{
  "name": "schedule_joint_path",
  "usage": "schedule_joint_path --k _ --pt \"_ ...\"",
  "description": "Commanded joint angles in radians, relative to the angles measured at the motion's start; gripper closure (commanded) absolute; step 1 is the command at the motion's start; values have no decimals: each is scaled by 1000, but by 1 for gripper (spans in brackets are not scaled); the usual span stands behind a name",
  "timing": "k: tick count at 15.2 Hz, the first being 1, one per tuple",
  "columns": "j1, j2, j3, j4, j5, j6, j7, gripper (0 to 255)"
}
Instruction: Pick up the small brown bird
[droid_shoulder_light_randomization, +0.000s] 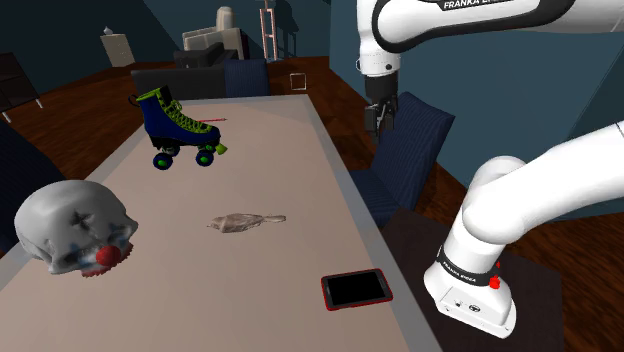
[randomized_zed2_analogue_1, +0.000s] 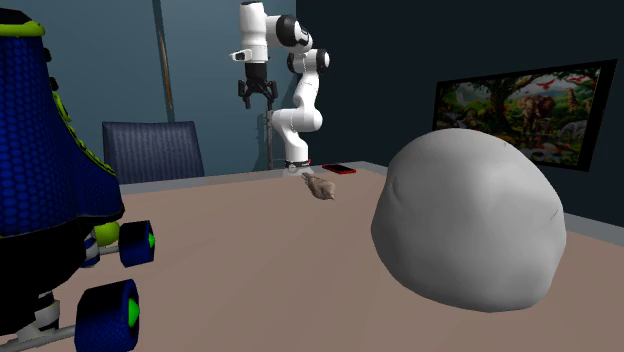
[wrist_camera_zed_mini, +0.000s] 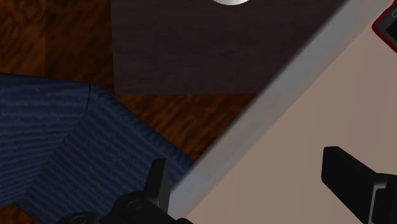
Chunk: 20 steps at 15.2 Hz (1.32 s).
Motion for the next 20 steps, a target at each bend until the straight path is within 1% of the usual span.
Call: schedule_joint_path --k 1,10,15,20 --pt "0 0 0 0 0 0 0 0" --pt "94 242 47 28 78 250 -43 0" --pt "142 387 78 79 115 367 -73 0" --pt "185 533 113 152 145 465 -104 0"
